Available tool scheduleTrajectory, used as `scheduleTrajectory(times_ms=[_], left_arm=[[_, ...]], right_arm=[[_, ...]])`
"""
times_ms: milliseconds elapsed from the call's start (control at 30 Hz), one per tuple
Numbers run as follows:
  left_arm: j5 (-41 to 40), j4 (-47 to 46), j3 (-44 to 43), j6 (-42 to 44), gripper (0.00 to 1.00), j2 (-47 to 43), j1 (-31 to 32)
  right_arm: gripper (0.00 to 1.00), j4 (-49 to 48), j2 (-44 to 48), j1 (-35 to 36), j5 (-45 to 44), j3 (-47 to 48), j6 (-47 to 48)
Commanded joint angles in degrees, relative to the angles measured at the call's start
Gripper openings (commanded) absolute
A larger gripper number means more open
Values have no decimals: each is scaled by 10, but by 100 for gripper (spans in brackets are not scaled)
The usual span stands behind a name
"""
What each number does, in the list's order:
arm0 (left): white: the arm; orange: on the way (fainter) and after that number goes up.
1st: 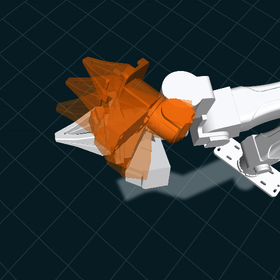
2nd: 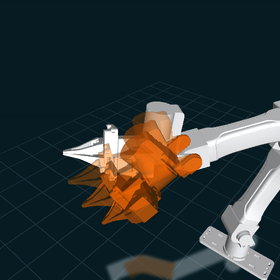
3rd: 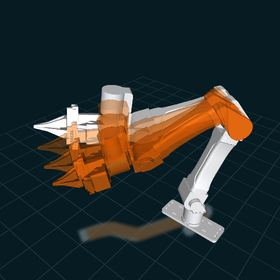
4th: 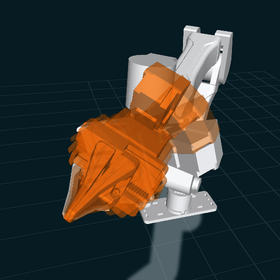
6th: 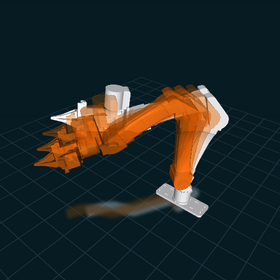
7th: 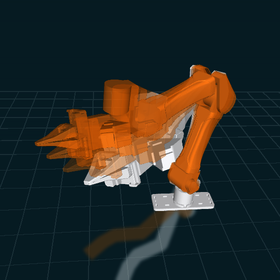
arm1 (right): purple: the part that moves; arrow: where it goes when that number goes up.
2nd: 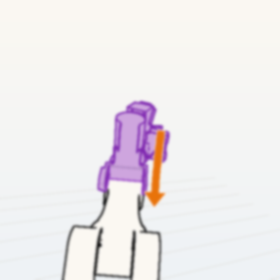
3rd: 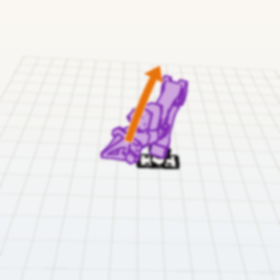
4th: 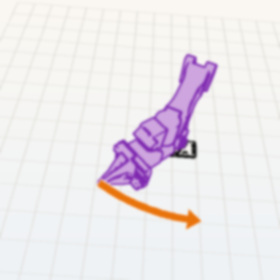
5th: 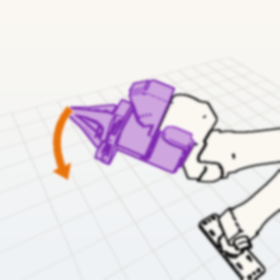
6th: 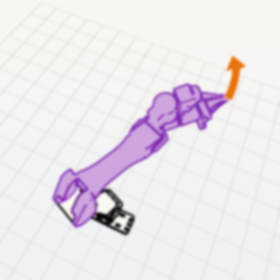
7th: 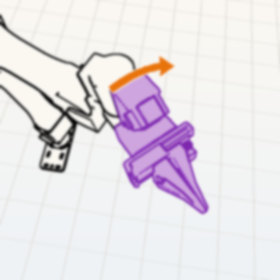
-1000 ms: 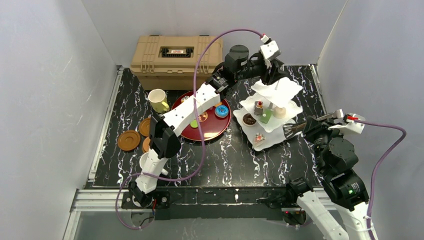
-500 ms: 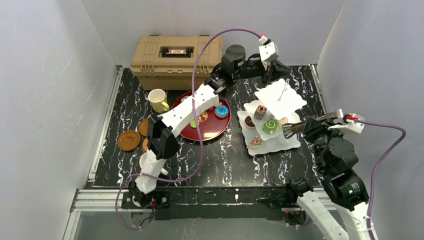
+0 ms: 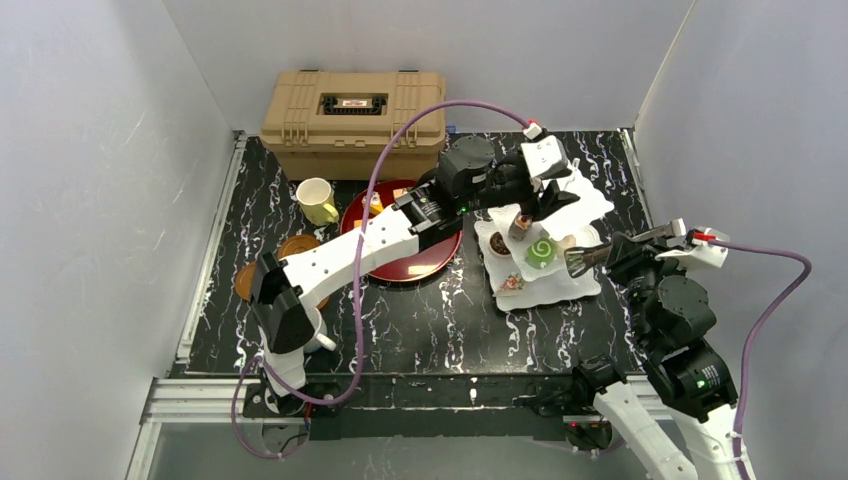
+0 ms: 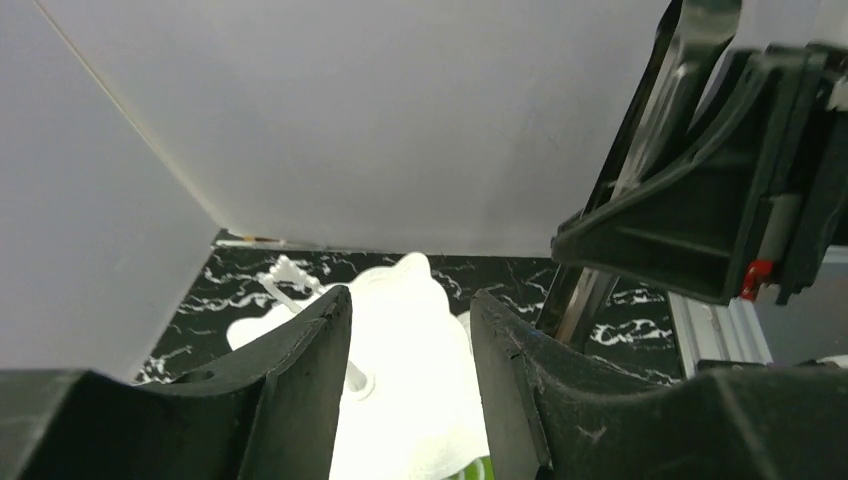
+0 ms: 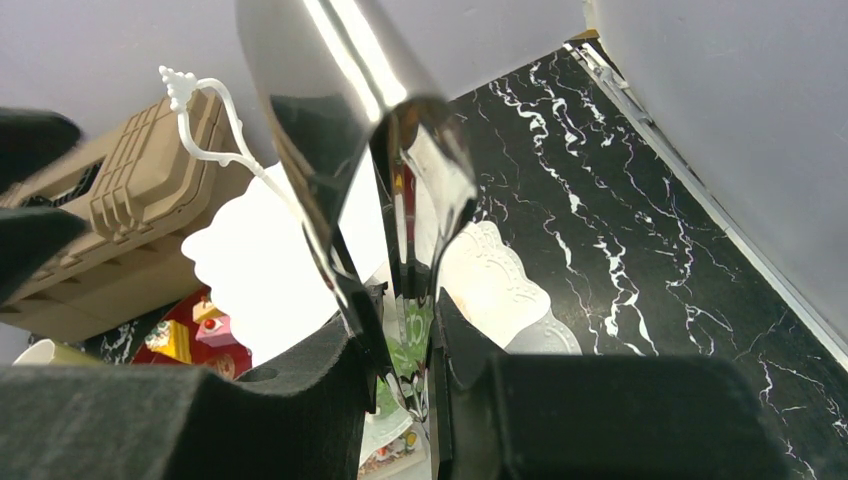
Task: Serve the afternoon tea
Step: Adjust the desert table at the center of the board.
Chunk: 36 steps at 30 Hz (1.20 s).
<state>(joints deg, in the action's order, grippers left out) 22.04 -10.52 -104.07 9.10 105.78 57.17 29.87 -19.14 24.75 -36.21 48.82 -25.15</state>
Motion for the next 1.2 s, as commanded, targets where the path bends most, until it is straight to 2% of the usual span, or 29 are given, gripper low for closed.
scheduleTrajectory(times_ms=[0, 233, 400, 567, 633, 733, 833, 1000, 1167], left_arm=[[-76, -13, -11, 27, 46, -18, 9], [-200, 14, -121, 61, 45, 71, 35], [-244, 100, -231, 18, 45, 124, 34], [-246, 109, -202, -9, 42, 107, 36], [-246, 109, -191, -12, 36, 102, 36], [-234, 75, -167, -7, 14, 92, 37], [-227, 77, -175, -6, 0, 98, 36], [-199, 63, -181, 3, 0, 102, 35], [-149, 53, -239, 8, 0, 141, 8]], right_arm=[[28, -29, 10, -1, -8, -10, 1], [28, -26, 16, -1, -13, -6, 2], [28, -26, 18, -1, -17, -6, 5], [28, -24, 23, -1, -20, -6, 7], [28, -23, 25, -1, -23, -4, 8], [28, -22, 28, -1, -27, -1, 11], [28, -19, 30, -1, -28, 3, 12], [28, -19, 31, -1, -24, 5, 11], [28, -24, 30, -1, -13, 1, 9]])
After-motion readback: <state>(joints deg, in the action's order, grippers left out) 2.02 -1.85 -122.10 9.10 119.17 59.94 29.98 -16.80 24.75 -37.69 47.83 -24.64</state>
